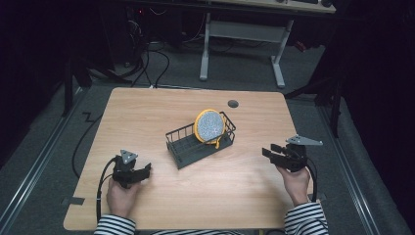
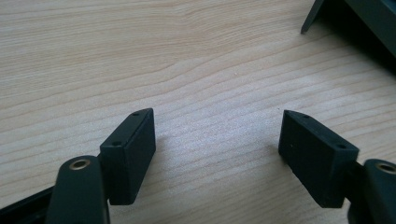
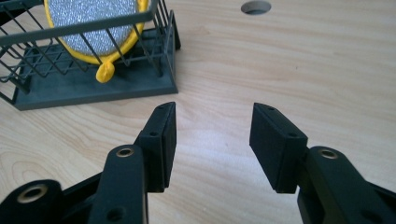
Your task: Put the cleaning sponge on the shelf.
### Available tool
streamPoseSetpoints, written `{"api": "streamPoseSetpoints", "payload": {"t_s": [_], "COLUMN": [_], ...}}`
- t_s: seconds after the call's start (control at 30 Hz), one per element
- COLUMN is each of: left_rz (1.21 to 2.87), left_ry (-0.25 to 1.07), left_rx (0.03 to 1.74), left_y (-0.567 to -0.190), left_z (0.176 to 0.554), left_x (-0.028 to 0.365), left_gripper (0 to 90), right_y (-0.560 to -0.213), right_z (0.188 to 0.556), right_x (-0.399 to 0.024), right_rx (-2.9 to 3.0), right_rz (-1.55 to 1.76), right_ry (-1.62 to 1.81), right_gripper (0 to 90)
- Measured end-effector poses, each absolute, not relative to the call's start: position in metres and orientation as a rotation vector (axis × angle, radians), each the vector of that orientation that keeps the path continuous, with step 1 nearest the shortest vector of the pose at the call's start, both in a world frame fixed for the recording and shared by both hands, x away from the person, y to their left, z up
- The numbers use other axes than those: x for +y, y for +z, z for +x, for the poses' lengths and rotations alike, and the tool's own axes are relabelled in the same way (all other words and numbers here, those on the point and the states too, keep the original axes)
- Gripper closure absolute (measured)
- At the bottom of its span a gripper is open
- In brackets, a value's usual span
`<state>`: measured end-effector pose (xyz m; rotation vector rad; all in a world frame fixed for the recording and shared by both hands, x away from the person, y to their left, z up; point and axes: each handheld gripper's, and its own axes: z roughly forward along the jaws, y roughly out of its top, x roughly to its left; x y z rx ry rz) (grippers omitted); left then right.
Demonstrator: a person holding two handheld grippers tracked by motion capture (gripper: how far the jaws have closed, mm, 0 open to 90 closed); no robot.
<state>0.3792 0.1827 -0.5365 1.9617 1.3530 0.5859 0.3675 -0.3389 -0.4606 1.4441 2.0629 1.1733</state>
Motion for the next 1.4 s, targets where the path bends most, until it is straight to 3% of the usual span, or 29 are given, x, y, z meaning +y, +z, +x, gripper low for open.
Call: {"api": "streamPoseSetpoints", "payload": {"t_s": [0.43, 1.4], "left_rz": [1.962, 1.961], "left_ry": [0.586, 0.586], "left_rx": [1.354, 1.354], "left_y": [-0.536, -0.536], "left_z": [0.379, 0.379], "left_x": [0.183, 0.183], "left_gripper": [28.0, 28.0], "right_y": [-0.491, -0.526], "right_z": [0.354, 0.348], "right_x": [-0.342, -0.334], "right_rx": [2.027, 2.028], "right_rz": [1.462, 1.481], "right_ry": [1.171, 1.042], "right_gripper": [50.5, 50.3]}}
